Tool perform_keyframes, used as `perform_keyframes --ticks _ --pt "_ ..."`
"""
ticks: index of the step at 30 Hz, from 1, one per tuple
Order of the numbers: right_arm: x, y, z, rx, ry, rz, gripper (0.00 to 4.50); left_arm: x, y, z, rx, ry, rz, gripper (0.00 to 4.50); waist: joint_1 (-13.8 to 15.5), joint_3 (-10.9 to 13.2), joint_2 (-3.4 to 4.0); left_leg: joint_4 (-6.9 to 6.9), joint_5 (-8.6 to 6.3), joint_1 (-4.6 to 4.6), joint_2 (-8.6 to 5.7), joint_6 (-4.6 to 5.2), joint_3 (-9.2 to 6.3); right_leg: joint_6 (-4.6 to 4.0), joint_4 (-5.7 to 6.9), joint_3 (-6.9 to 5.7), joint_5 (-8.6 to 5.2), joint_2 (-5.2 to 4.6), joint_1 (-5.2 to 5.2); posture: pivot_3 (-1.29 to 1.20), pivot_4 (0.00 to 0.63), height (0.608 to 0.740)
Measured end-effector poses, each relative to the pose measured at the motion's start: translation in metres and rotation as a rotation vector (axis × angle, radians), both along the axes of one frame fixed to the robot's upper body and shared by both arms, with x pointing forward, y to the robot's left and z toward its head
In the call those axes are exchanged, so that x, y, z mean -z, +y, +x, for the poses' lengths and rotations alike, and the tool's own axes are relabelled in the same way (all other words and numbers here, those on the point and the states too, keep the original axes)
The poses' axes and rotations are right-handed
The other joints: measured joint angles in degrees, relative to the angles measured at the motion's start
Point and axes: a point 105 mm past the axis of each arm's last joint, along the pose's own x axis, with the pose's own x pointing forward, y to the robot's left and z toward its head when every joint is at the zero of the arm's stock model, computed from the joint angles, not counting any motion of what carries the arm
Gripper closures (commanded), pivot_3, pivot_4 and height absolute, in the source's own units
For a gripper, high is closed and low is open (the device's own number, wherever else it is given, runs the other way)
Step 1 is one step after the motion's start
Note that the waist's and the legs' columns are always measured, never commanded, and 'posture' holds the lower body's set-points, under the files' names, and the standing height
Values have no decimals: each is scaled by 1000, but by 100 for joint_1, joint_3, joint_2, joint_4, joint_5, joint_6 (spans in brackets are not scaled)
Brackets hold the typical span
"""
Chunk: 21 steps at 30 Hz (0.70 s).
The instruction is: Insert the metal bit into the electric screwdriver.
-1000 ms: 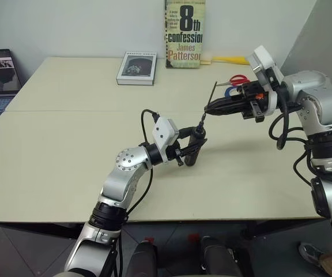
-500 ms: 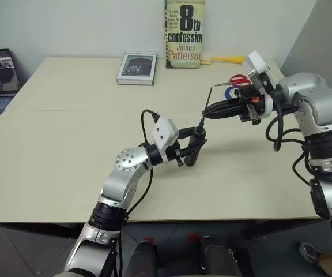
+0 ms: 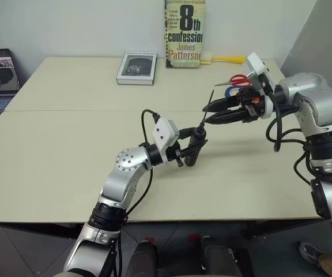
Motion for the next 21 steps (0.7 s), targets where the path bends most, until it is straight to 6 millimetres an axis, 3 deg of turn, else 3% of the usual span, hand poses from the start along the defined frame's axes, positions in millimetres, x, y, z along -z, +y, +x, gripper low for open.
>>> perform_keyframes --ticks 7,15,21 --pt "2 -7 -5 15 4 -26 2862 0 0 0 0 -1 0 2846 4 0 0 0 0 0 0 0 -1 1 0 -1 0 0 0 0 150 740" --pt "8 -18 -10 55 -8 -53 1280 0 -2 1 1 1 -5 2846 8 0 0 0 0 -1 0 0 0 1 -1 0 0 0 0 0 150 740" --pt "2 -31 -22 106 -77 -45 1256 -5 -4 8 -27 -9 16 2846 20 2 -2 2 0 -4 -1 0 -1 2 -2 0 0 0 -2 0 150 740"
